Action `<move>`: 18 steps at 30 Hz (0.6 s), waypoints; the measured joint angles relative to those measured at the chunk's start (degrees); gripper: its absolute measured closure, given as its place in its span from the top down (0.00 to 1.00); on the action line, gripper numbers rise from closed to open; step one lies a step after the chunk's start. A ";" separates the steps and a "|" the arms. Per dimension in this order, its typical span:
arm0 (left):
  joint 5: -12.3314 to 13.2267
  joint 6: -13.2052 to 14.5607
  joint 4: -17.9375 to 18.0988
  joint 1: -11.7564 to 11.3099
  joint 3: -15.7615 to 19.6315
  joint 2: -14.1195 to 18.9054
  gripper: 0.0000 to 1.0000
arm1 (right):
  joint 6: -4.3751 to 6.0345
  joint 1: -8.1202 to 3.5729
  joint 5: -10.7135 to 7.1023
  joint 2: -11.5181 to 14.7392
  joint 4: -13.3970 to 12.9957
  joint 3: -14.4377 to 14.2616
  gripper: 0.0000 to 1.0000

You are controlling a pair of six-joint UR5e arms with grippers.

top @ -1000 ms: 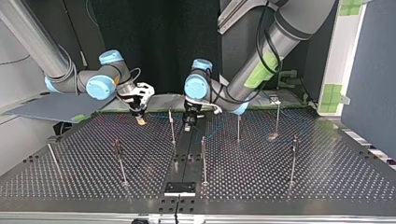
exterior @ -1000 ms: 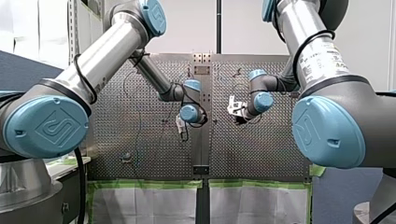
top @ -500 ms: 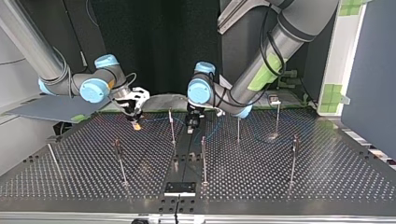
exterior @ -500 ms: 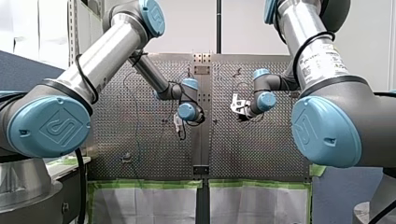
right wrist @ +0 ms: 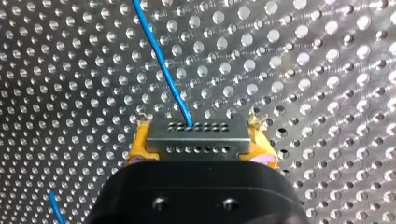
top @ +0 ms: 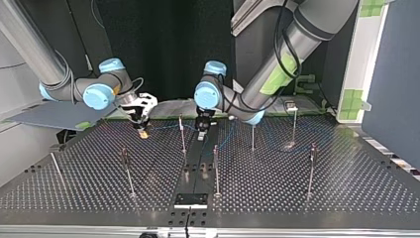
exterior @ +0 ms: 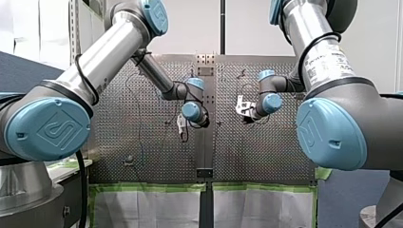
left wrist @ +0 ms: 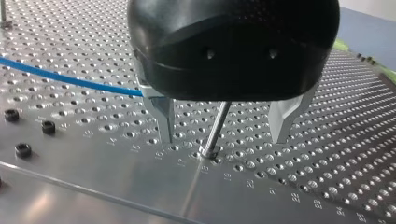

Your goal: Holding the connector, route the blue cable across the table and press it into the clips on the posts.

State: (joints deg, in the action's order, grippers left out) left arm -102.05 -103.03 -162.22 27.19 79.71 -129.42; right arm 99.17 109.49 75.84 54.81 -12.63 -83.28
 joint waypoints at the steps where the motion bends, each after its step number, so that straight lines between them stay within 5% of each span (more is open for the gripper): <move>1: -0.16 0.22 -0.45 0.15 0.01 0.29 1.00 | 0.04 -0.14 0.17 0.00 0.05 0.00 0.00; 18: -3.82 3.44 -9.35 5.43 2.63 5.07 1.00 | 0.67 -2.16 0.91 0.00 2.96 -0.43 0.00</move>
State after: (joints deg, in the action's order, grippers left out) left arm -105.87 -99.59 -171.57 32.62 82.34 -124.34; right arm 99.84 107.33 76.76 54.81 -9.67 -83.71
